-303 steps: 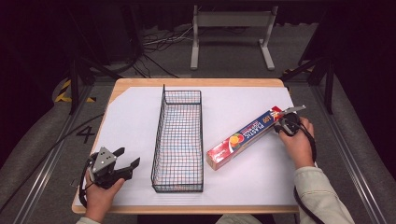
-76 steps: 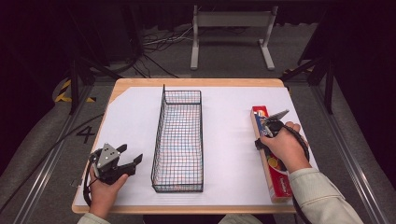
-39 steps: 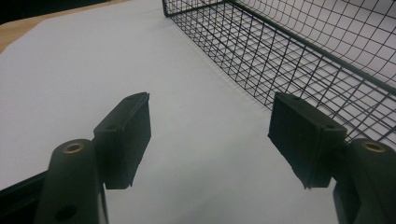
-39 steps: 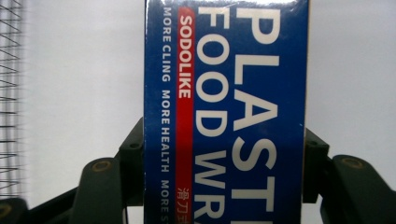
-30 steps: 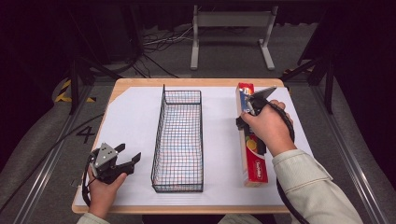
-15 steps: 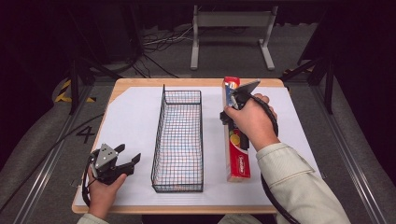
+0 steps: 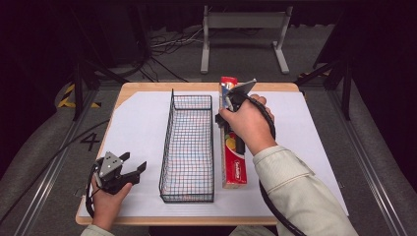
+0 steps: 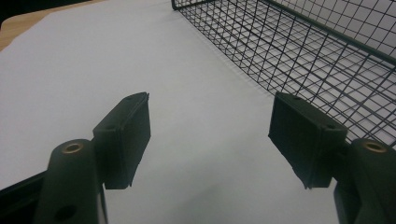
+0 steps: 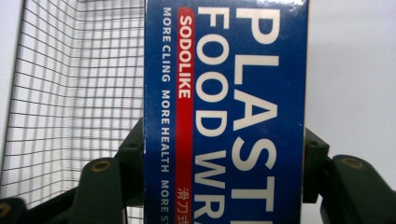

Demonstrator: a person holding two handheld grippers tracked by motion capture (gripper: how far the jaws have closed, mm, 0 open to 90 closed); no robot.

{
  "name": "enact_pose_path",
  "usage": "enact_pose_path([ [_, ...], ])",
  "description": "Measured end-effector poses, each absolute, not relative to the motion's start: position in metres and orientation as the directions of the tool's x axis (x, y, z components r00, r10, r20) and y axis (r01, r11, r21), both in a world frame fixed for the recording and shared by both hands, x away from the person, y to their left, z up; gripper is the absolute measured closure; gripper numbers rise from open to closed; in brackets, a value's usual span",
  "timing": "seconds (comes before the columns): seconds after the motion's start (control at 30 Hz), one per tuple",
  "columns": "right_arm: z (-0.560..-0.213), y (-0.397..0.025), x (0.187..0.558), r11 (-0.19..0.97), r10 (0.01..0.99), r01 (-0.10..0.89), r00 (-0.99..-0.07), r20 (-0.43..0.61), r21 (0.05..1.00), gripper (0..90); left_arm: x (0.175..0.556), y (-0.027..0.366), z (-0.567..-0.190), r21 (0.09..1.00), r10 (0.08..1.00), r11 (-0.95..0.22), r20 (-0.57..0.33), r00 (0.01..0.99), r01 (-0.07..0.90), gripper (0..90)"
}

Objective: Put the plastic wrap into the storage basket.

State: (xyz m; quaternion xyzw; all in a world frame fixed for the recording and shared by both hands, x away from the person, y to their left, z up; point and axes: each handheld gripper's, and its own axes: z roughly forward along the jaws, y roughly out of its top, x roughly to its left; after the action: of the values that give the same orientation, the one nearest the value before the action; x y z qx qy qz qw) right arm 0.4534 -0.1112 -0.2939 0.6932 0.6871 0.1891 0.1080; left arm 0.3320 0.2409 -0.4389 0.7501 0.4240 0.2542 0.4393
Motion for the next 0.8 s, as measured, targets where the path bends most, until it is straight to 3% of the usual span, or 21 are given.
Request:
enact_pose_path([
  [0.8, -0.293, -0.041, 0.457, 0.009, 0.986, 0.902, -0.079, 0.145, 0.431, 39.8, 0.333, 0.239, -0.441, 0.883, 0.846, -0.262, 0.017, 0.533, 0.389, 27.9],
])
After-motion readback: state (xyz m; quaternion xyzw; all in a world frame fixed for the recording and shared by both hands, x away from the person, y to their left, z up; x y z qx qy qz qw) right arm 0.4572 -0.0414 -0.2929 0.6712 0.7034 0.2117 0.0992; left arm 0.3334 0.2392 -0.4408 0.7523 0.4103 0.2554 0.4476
